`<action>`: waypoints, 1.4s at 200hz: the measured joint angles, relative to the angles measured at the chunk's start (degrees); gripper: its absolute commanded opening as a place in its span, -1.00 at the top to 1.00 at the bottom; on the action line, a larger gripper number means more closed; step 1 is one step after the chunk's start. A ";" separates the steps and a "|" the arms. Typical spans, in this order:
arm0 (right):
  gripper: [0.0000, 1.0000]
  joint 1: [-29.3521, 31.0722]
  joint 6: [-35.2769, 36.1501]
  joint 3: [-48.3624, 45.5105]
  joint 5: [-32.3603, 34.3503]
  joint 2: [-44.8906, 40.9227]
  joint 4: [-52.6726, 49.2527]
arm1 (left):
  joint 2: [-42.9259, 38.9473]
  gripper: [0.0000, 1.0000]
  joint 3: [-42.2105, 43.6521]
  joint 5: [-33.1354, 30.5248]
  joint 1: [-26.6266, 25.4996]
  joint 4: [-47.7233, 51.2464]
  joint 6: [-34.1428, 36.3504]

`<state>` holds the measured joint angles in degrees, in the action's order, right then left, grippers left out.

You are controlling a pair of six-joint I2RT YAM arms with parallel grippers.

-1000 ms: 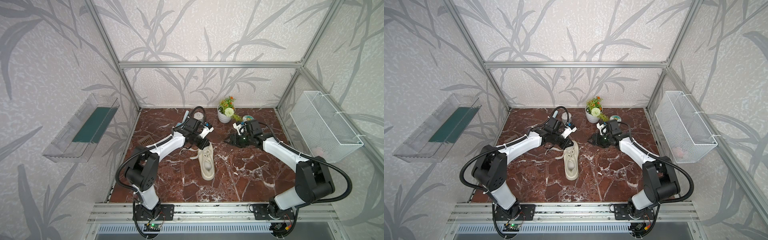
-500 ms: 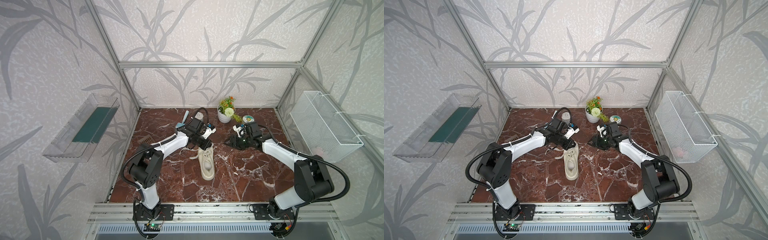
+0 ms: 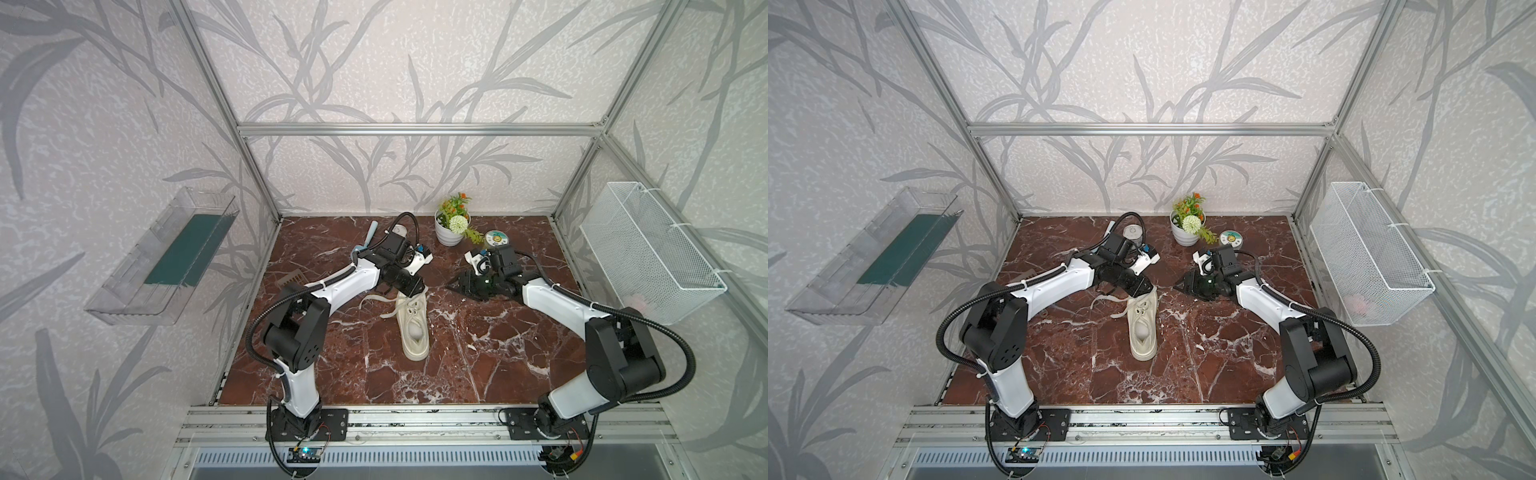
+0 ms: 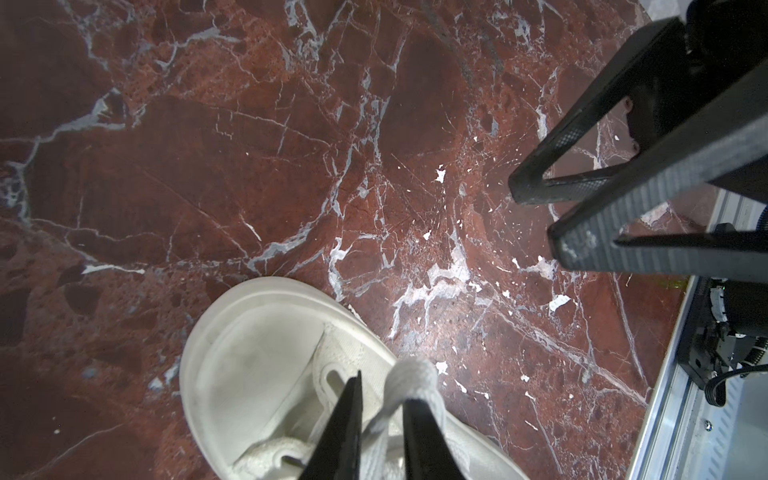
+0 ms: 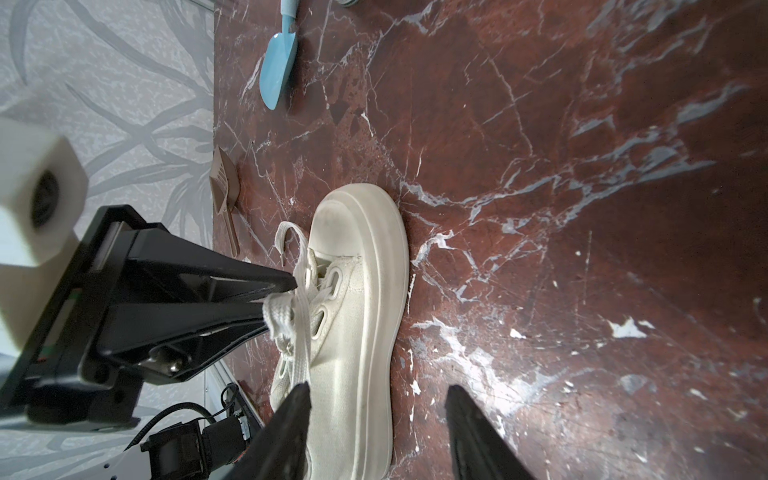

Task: Tie the shoes

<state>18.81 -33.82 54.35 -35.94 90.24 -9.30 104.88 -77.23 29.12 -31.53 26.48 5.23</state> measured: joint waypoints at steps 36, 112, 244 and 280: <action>-0.07 2.23 -2.69 0.02 -2.29 3.26 3.48 | 0.00 0.56 0.00 -0.33 0.00 0.70 0.31; -0.07 5.62 -6.71 1.20 -5.14 6.91 7.89 | 0.00 0.36 0.02 -0.46 -0.04 0.94 0.66; -0.06 5.62 -8.41 2.05 -4.57 11.65 10.29 | -0.15 0.32 0.79 -0.74 -0.07 0.76 0.66; -0.06 5.62 -8.17 2.05 -3.43 12.50 10.01 | -0.76 0.26 1.03 -0.76 -0.09 0.44 0.76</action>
<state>24.43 -42.00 56.40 -39.38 102.74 0.71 104.12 -76.20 28.36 -31.62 26.92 6.00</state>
